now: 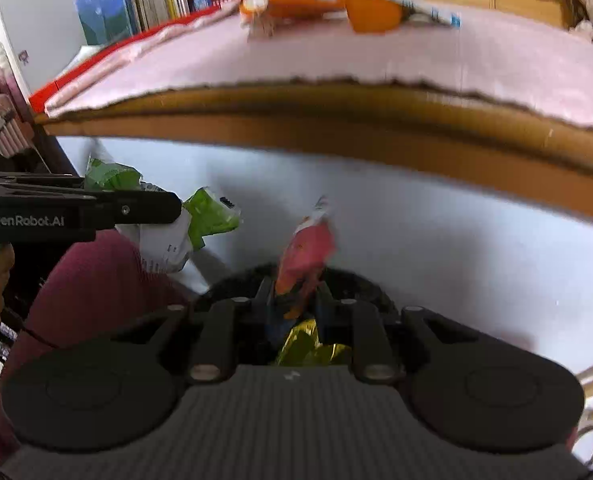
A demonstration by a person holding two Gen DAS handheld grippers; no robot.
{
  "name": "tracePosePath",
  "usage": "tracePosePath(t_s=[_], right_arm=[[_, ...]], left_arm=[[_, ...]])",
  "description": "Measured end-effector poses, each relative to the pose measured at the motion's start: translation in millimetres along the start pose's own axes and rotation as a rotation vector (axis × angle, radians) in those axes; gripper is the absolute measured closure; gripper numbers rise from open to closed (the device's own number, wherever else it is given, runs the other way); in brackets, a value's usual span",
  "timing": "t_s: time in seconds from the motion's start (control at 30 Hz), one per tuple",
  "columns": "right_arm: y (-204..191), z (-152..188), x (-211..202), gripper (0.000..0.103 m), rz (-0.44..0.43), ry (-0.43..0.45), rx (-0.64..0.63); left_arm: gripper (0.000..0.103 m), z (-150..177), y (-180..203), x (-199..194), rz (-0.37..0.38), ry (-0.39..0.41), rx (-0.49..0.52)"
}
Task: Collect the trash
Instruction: 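Lower both held items into the black bin and open both tools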
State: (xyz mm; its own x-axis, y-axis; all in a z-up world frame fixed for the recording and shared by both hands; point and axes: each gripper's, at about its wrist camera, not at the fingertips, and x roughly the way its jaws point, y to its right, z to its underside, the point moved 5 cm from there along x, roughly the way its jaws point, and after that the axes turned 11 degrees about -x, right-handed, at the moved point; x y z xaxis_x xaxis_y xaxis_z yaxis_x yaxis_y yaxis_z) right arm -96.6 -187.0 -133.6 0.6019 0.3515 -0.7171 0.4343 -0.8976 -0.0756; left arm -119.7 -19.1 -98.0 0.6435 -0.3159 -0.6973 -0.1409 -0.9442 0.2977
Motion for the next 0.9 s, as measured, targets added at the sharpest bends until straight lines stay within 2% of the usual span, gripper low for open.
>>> tracePosePath(t_s=[0.07, 0.17, 0.3, 0.37, 0.47, 0.57, 0.63, 0.77, 0.83, 0.9], right_arm=[[1.3, 4.7, 5.1, 0.075, -0.013, -0.021, 0.009], [4.6, 10.1, 11.3, 0.075, -0.025, -0.045, 0.031], [6.6, 14.1, 16.2, 0.075, -0.031, -0.056, 0.053], [7.0, 15.0, 15.7, 0.075, -0.031, -0.053, 0.055], [9.0, 14.6, 16.8, 0.063, -0.030, -0.051, 0.066], [10.5, 11.2, 18.2, 0.056, -0.027, -0.047, 0.071], [10.3, 10.1, 18.8, 0.055, -0.025, -0.044, 0.074], [11.1, 6.8, 16.0, 0.052, -0.024, -0.032, 0.076], [11.2, 3.5, 11.4, 0.052, -0.026, -0.015, 0.070], [11.5, -4.0, 1.6, 0.048, -0.036, 0.025, 0.061]], left_arm=[[0.060, 5.5, -5.2, 13.3, -0.040, -0.054, -0.028], [0.060, 19.2, -14.6, 38.5, -0.083, -0.194, -0.080], [0.059, 31.3, -18.5, 56.6, -0.116, -0.259, -0.082], [0.057, 32.5, -18.2, 59.8, -0.115, -0.268, -0.078], [0.055, 32.2, -18.6, 61.5, -0.109, -0.276, -0.075], [0.052, 32.0, -19.1, 62.1, -0.113, -0.283, -0.073], [0.044, 30.0, -17.9, 63.1, -0.120, -0.286, -0.077], [0.035, 25.0, -13.3, 60.4, -0.125, -0.275, -0.080], [0.032, 19.2, -9.4, 52.3, -0.110, -0.239, -0.081], [0.027, 11.4, -5.9, 39.1, -0.090, -0.158, -0.086]])
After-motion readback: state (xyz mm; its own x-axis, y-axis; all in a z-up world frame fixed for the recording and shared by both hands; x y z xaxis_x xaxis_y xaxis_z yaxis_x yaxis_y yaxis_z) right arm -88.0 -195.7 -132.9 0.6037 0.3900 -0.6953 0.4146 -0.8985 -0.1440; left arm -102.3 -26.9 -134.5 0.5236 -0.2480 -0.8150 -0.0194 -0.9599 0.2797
